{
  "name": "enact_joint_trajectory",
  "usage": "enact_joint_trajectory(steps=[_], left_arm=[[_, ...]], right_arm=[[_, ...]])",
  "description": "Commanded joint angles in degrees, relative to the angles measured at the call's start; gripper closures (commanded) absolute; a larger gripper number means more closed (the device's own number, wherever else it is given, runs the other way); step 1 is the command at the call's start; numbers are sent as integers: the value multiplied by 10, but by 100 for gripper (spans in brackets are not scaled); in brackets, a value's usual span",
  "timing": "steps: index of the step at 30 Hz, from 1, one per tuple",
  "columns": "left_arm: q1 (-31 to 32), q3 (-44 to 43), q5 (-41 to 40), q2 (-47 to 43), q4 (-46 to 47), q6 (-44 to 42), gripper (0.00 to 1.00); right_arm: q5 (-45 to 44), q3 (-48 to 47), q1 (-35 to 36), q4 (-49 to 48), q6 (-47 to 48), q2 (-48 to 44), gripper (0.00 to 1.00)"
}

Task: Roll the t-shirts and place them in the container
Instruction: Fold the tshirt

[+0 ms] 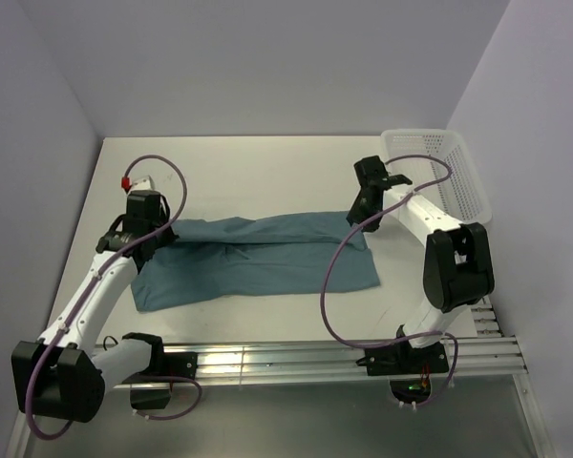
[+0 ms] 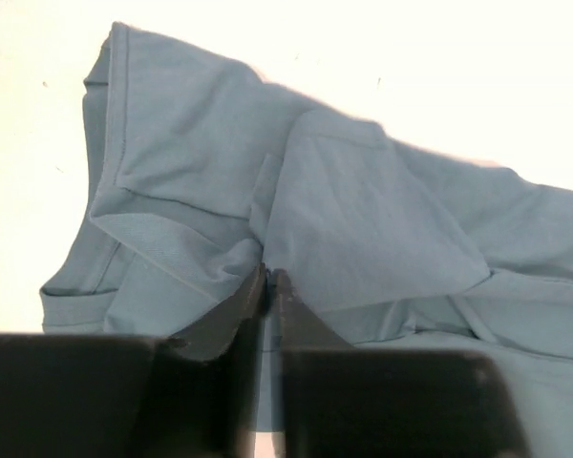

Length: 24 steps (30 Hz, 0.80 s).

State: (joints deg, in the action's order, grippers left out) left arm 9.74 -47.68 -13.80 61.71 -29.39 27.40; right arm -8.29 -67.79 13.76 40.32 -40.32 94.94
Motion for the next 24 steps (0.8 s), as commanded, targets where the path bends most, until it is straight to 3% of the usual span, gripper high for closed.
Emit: enact_joint_trajectory(steps=[1,3,4,8,15,20,24], left_arm=[[2,-8,3,9,4,3,73],[2,-7,35,22,6,-3,64],[3,-7,47,37,7,-7,51],[9,-14,59,56,3,-5,32],[-7,-27,47,62,28,-5,27],[-93,-68,108,127,55,20,25],[-158,-115,132,199,50,38,26]], right_arm=[[46,-45,5,-42,26,-6,57],[78,-59,9,-63,25,11,59],[80,-66,10,-62,23,19,59],[113,-97,24,-72,15,56,61],[161,-159,74,-95,11,124,69],[182,-188,85,-103,8,176,65],[156,-212,76,-74,10,219,68]])
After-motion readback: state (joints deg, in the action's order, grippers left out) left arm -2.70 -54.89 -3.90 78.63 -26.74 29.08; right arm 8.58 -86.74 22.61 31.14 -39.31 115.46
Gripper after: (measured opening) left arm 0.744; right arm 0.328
